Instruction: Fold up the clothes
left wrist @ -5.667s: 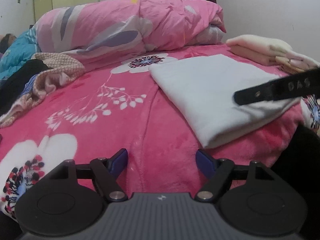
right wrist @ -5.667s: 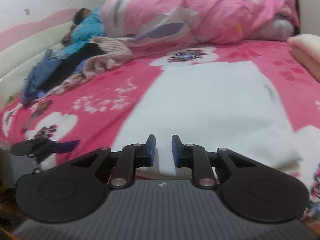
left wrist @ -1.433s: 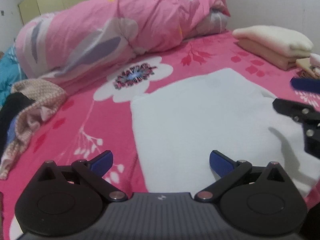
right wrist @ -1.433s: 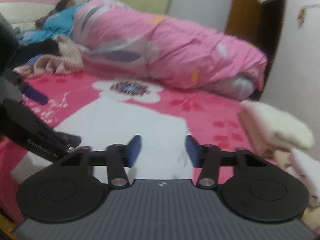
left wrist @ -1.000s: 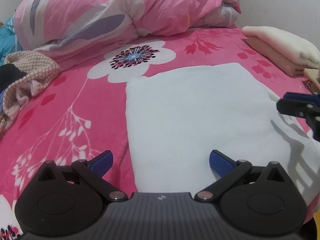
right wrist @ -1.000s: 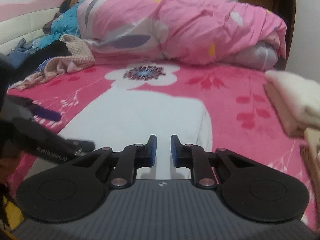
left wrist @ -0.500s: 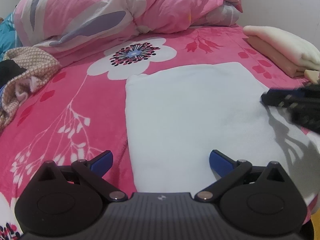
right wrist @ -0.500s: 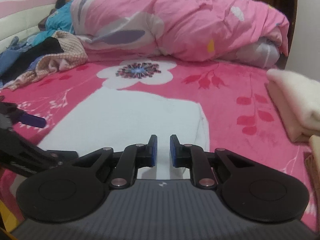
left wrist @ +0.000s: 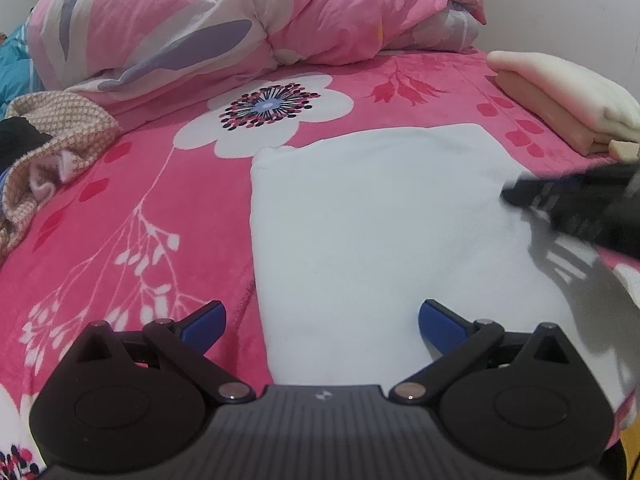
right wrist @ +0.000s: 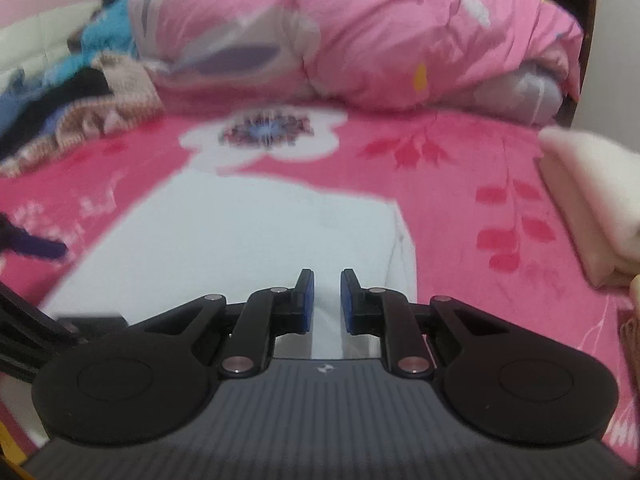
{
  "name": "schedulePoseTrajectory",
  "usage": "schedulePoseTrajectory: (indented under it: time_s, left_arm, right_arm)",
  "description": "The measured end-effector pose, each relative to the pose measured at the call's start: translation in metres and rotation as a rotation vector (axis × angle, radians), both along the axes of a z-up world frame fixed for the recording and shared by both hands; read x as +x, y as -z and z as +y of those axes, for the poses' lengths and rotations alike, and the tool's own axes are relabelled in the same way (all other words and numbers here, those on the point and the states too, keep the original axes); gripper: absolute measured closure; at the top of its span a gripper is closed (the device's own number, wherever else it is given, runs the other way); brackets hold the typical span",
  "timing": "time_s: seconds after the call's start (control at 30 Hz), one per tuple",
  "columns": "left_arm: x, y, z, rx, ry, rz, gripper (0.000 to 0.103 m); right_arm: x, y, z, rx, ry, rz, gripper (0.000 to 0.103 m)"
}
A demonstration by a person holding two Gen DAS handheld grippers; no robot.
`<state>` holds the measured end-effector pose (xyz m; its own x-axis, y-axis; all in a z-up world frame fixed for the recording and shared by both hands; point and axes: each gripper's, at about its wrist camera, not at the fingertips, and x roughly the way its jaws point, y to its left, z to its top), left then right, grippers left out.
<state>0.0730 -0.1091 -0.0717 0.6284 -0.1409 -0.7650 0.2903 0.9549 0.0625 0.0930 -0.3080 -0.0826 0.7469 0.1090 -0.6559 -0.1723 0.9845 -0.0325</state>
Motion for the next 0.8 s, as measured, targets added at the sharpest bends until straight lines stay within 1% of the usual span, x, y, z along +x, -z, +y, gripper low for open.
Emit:
schedulePoseTrajectory:
  time_s: [0.07,0.17,0.23,0.3,0.37,0.4,0.43,0.47,0.5,0.57,0.63,0.67,0.73,0.8]
  left_arm:
    - [-0.001,-0.003,0.002,-0.004,0.002,-0.027,0.0]
    - [-0.006,-0.013,0.006,-0.038,-0.001,-0.123,0.0]
    - [-0.006,-0.02,0.007,-0.076,0.016,-0.181,0.0]
    - [-0.001,-0.025,0.002,-0.093,0.044,-0.208,0.0]
    - [0.005,-0.025,-0.005,-0.094,0.072,-0.23,0.0]
    - [0.008,-0.024,-0.009,-0.092,0.086,-0.241,0.0]
    - [0.011,-0.022,-0.012,-0.09,0.1,-0.248,0.001]
    - [0.015,-0.021,-0.015,-0.088,0.113,-0.253,0.003]
    - [0.018,-0.02,-0.017,-0.086,0.127,-0.257,0.007]
    - [0.024,-0.018,-0.021,-0.091,0.148,-0.27,0.01]
    - [0.03,-0.017,-0.023,-0.103,0.159,-0.278,0.013]
    - [0.034,-0.015,-0.024,-0.111,0.163,-0.277,0.017]
    - [0.044,-0.011,-0.026,-0.126,0.174,-0.263,0.019]
    - [0.056,-0.002,-0.028,-0.123,0.181,-0.225,0.021]
  right_arm:
    - [0.0,0.004,-0.001,-0.001,-0.004,-0.011,0.09]
    - [-0.001,-0.006,-0.001,0.003,0.001,-0.009,0.089]
    - [-0.002,-0.014,-0.003,0.015,0.0,-0.041,0.089]
    - [-0.002,-0.018,-0.006,0.029,0.01,-0.074,0.089]
    - [0.002,-0.013,-0.012,0.049,0.016,-0.081,0.089]
    - [0.006,-0.004,-0.013,0.05,0.016,-0.05,0.089]
    - [0.009,0.005,-0.015,0.047,0.014,-0.027,0.089]
    - [0.009,0.011,-0.015,0.04,0.007,-0.03,0.089]
    - [0.007,0.012,-0.015,0.036,-0.001,-0.042,0.089]
    - [0.009,0.002,-0.016,0.04,-0.004,-0.033,0.088]
    - [0.013,-0.009,-0.019,0.059,0.0,-0.061,0.088]
    - [0.017,-0.012,-0.021,0.057,0.003,-0.08,0.088]
    - [0.027,-0.015,-0.026,0.056,0.01,-0.11,0.088]
    - [0.04,-0.01,-0.031,0.072,0.01,-0.123,0.088]
